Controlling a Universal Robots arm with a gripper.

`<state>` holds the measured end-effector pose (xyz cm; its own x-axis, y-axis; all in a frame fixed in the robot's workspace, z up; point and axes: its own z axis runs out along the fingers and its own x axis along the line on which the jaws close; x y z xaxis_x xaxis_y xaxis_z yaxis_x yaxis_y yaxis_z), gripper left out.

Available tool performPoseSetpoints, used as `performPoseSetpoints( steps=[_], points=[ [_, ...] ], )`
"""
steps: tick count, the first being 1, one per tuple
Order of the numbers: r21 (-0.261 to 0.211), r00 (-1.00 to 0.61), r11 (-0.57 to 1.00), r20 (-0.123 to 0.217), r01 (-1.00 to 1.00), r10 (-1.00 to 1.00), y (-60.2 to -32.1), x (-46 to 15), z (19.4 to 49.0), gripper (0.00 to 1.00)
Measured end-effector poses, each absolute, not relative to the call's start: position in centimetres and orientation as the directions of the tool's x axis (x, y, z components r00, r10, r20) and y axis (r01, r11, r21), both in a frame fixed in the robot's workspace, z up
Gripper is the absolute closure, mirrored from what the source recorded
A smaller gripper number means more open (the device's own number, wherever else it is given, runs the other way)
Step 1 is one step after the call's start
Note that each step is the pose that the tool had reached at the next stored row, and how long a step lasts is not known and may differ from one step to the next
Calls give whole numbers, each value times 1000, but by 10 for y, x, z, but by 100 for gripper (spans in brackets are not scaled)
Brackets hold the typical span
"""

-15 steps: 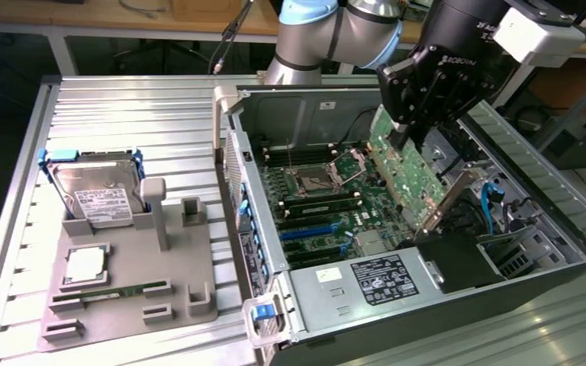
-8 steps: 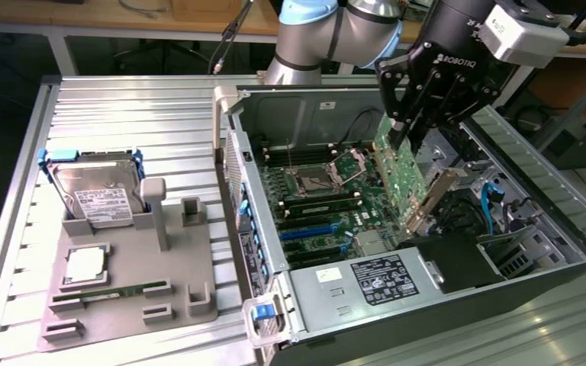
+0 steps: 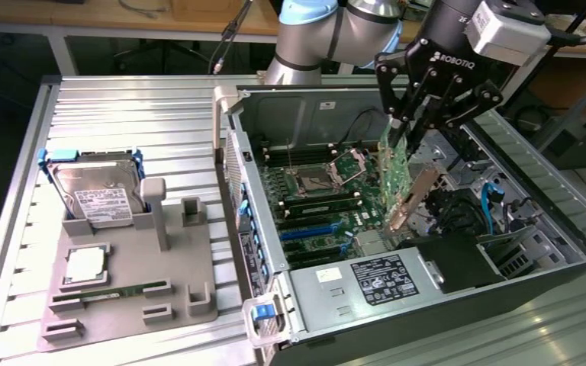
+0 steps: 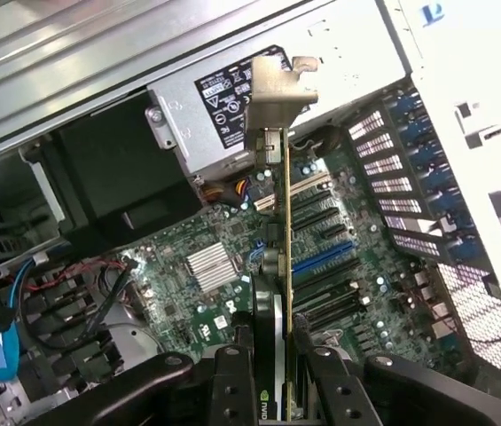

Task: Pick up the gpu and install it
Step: 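Insert the gpu into the slot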

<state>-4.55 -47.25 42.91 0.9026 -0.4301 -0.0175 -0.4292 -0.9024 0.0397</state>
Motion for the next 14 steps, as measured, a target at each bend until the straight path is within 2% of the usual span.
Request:
performPoseSetpoints(
  steps=[14],
  points=[
    [40, 761, -761, -18, -648, -649, -473, -46, 429, 73]
  ],
)
